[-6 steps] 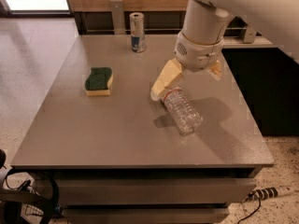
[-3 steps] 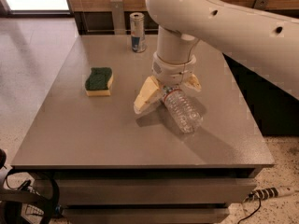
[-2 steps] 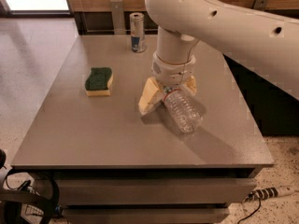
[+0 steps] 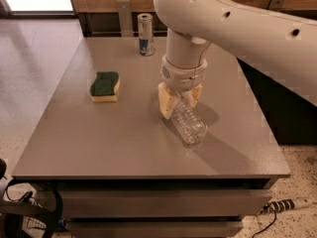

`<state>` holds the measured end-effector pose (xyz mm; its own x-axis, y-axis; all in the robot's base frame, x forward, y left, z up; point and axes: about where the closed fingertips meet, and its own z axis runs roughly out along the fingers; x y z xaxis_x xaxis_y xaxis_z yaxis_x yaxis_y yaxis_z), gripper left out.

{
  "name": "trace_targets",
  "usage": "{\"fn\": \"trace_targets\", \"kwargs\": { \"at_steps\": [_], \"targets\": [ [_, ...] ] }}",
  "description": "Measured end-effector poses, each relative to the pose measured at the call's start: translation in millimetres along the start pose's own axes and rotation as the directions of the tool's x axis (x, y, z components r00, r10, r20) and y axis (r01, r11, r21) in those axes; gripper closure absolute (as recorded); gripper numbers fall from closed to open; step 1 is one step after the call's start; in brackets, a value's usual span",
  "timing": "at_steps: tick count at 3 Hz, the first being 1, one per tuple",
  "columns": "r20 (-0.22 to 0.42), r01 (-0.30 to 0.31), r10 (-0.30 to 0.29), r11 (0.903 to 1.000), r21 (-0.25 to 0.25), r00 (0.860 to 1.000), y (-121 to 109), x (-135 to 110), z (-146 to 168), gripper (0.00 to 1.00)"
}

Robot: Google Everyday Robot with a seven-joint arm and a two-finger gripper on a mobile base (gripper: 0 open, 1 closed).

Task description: Place water bottle upright

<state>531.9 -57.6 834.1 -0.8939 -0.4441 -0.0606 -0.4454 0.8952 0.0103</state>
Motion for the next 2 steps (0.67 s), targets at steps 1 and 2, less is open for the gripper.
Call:
{"fn": "trace_targets", "kwargs": {
  "at_steps": [1, 2],
  "targets": [
    [0.003, 0.001, -0.001, 1.0, 0.0, 1.0, 0.5, -0.6, 0.1, 0.93],
    [0.006, 0.002, -0.002, 1.0, 0.0, 1.0, 0.8, -1.0, 0.2, 1.0]
  ]
}}
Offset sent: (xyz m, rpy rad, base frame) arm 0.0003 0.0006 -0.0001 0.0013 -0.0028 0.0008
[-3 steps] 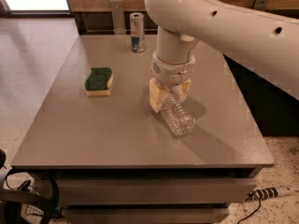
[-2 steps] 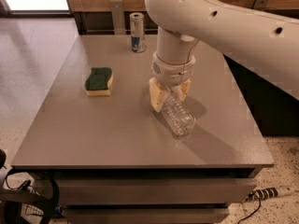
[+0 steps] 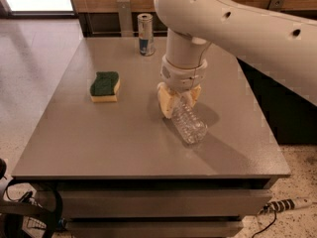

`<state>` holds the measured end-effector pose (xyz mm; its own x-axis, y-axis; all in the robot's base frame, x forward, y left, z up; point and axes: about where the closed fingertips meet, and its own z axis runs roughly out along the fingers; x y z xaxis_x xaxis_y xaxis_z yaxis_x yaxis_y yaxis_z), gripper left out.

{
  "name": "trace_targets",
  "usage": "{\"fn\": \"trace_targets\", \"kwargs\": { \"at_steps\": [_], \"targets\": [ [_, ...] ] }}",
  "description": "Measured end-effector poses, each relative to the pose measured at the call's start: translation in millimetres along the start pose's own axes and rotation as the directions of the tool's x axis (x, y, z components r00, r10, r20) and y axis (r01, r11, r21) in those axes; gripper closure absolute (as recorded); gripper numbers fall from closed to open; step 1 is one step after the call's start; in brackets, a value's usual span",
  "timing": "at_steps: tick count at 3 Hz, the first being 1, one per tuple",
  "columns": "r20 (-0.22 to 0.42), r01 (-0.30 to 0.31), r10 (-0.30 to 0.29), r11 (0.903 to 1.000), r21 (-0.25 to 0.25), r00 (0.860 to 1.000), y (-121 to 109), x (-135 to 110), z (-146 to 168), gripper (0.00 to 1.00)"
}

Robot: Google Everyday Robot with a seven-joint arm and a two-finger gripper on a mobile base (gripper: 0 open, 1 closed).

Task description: Place water bottle upright

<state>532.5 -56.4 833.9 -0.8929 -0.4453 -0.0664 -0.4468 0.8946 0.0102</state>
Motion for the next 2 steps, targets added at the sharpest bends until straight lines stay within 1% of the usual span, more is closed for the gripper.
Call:
{"fn": "trace_targets", "kwargs": {
  "at_steps": [1, 2],
  "targets": [
    [0.0, 0.0, 0.0, 1.0, 0.0, 1.0, 0, 0, 0, 1.0],
    [0.046, 0.015, -0.016, 0.9995, 0.027, 0.999, -4, 3, -18, 1.0]
  ]
}}
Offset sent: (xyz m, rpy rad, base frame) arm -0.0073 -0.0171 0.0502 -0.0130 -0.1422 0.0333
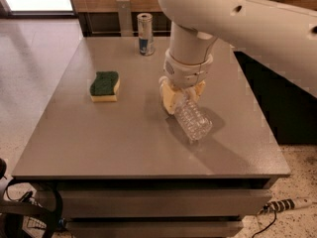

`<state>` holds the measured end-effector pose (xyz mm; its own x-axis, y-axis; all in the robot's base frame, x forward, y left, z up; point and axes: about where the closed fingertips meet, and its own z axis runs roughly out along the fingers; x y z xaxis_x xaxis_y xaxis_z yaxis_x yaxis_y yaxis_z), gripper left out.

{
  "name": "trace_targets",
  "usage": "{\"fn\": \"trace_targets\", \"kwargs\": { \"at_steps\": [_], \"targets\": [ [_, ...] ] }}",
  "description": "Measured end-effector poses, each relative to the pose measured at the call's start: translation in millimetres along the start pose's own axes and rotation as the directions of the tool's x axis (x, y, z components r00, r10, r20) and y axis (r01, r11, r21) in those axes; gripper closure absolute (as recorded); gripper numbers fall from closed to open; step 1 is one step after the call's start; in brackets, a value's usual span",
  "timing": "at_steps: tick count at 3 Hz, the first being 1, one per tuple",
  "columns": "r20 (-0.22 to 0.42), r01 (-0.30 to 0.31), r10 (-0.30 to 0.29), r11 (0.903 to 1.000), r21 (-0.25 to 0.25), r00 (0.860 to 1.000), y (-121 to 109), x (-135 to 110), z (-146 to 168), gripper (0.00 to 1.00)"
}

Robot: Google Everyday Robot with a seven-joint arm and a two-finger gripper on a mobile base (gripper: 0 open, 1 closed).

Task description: Place water bottle upright

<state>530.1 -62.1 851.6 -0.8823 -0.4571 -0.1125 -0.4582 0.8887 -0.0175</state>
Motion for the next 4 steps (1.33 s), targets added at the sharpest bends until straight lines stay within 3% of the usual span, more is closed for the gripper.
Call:
{"fn": "trace_targets", "kwargs": {
  "at_steps": [1, 2, 3, 4],
  "targets": [
    [0.095, 0.033, -0.035, 0.9992, 0.023, 0.995, -4, -2, -29, 1.0],
    [0.214, 0.083, -0.086, 0.9963, 0.024, 0.973, -7, -4, -57, 1.0],
    [0.407, 0.174, -0.156, 0.9847, -0.008, 0.9, -12, -4, -84, 1.0],
    [0.571, 0.27, -0.2, 0.9622, -0.04, 0.797, -13, -6, -104, 1.0]
  ]
}}
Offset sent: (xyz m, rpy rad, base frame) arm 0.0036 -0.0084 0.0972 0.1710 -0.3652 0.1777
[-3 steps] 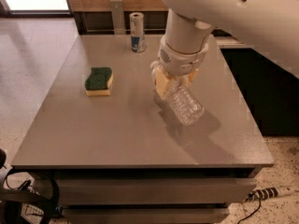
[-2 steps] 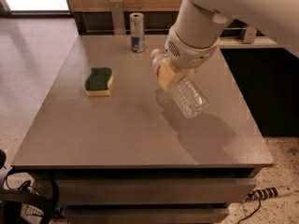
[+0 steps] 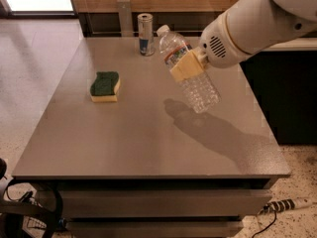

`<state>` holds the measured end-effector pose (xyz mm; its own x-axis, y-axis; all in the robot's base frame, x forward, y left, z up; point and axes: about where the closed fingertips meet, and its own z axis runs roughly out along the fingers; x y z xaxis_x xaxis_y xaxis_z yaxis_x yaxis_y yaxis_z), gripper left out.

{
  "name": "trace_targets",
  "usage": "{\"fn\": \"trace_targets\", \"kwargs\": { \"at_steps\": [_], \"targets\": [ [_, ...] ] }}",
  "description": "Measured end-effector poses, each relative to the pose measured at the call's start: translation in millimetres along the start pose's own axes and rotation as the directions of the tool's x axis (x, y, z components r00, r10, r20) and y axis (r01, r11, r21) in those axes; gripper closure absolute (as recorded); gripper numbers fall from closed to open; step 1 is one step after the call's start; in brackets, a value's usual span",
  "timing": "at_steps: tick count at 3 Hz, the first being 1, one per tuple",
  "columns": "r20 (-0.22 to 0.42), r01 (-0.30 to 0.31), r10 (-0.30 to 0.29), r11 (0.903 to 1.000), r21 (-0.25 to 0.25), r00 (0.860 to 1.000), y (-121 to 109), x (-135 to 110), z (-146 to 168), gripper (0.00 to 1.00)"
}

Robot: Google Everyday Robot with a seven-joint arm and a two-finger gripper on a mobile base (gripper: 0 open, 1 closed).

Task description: Place water bottle upright

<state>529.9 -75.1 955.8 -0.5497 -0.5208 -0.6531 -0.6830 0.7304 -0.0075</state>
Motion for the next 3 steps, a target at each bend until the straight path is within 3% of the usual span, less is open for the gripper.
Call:
{"fn": "trace_targets", "kwargs": {
  "at_steps": [1, 2, 3],
  "targets": [
    [0.107, 0.053, -0.046, 0.9968, -0.06, 0.993, 3.2, -5.4, -10.0, 1.0],
    [0.232, 0.122, -0.086, 0.9818, -0.145, 0.969, 7.4, -3.8, -16.6, 1.0],
    [0.305, 0.217, -0.155, 0.9588, -0.183, 0.94, 11.9, 0.2, -16.4, 1.0]
  ]
}}
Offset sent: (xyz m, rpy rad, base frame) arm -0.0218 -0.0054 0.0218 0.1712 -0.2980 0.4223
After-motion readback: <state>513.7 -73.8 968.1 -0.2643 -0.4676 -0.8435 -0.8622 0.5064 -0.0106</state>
